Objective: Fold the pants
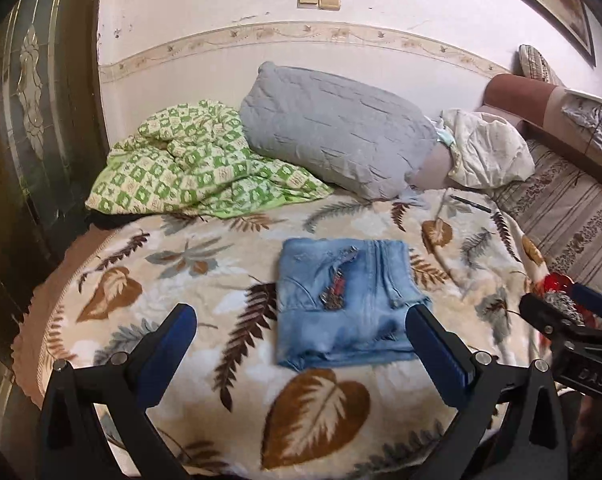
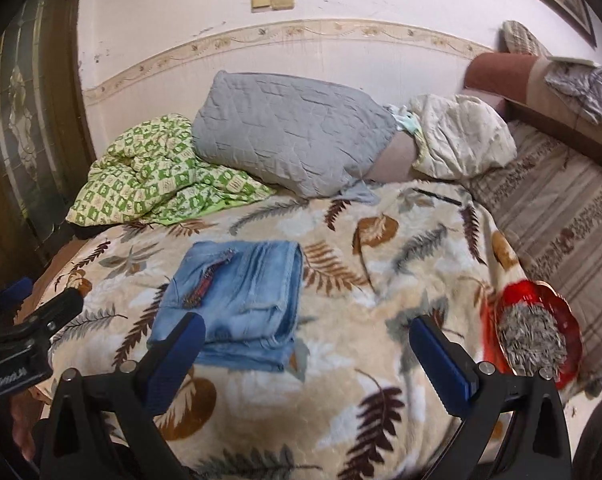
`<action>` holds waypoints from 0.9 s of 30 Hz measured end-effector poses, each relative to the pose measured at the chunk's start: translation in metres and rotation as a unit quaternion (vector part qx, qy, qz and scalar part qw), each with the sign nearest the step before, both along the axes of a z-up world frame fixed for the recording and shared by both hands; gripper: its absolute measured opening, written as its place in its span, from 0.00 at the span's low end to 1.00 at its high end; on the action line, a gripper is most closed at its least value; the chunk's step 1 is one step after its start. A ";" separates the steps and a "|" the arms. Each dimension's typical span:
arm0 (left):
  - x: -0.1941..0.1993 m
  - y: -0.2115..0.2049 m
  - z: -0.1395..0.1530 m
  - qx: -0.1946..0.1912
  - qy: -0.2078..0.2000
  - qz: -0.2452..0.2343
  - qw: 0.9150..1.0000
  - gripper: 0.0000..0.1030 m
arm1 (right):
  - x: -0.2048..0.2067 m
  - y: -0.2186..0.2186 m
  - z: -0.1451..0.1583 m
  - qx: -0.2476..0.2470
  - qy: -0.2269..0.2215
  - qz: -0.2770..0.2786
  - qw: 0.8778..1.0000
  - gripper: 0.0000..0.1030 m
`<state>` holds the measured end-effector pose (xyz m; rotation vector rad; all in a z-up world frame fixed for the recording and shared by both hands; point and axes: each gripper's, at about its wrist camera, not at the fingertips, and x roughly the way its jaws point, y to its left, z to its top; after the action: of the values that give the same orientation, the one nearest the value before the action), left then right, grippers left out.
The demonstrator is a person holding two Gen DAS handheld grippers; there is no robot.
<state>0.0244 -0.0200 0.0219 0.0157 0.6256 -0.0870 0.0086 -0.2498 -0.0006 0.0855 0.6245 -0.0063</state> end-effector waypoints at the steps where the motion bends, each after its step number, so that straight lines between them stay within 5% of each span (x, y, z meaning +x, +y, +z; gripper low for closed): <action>1: -0.002 -0.002 -0.001 0.000 0.002 -0.003 1.000 1.00 | -0.001 -0.001 -0.004 0.000 0.003 0.000 1.000 1.00; 9: 0.004 -0.007 -0.020 0.003 0.028 0.009 1.000 1.00 | 0.011 0.007 -0.025 -0.026 0.027 0.004 0.999 1.00; 27: 0.012 -0.007 -0.019 0.003 0.035 0.011 0.999 1.00 | 0.016 0.014 -0.018 -0.026 0.023 0.009 0.999 1.00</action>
<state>0.0359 -0.0266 0.0034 0.0125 0.6950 -0.0648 0.0246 -0.2361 -0.0187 0.0296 0.6714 -0.0063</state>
